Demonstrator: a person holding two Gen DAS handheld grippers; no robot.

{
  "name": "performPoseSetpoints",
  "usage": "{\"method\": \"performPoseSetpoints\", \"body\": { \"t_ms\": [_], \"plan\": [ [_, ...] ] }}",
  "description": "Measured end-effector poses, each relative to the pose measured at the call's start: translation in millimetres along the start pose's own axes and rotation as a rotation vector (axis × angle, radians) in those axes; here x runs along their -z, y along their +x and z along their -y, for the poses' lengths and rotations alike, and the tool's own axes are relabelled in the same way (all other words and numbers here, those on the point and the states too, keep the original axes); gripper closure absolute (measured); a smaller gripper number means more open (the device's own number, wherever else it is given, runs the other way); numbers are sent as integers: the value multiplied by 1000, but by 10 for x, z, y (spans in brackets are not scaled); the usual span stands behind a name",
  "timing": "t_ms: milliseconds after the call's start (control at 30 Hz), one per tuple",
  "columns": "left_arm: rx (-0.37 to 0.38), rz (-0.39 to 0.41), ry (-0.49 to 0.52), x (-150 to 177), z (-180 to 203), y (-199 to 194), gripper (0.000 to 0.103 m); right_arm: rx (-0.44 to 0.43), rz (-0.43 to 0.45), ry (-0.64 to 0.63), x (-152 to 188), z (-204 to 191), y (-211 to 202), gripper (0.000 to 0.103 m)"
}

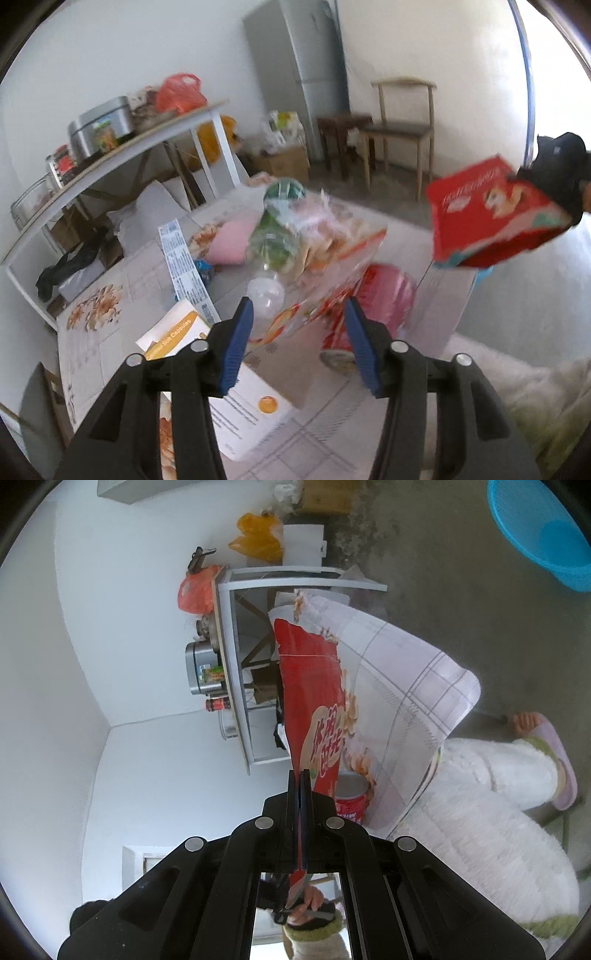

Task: Collect trash
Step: 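Grasp a clear plastic bag with the left tool while the right tool holds the red bag, then carry both items over the blue wastebasket and open both tools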

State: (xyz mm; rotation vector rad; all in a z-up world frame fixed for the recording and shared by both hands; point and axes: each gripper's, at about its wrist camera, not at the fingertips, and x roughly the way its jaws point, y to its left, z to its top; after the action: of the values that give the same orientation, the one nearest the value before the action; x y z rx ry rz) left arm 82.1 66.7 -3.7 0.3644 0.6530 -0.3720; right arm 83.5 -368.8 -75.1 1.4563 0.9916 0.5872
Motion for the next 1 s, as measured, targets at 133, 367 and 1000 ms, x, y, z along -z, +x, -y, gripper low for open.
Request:
{"method": "performPoseSetpoints", "body": {
  "t_ms": [133,367,1000],
  "plan": [
    [57,-33,24,4,-82,147,69,4,7,19,-51,65,-19,103],
    [142,-38,63,-39,-122,235,89,19,12,58,-124,184,-7,102],
    [229,158,60,-371,-35,-546,98,-19,17,49,-120,187,-100,102]
  ]
}}
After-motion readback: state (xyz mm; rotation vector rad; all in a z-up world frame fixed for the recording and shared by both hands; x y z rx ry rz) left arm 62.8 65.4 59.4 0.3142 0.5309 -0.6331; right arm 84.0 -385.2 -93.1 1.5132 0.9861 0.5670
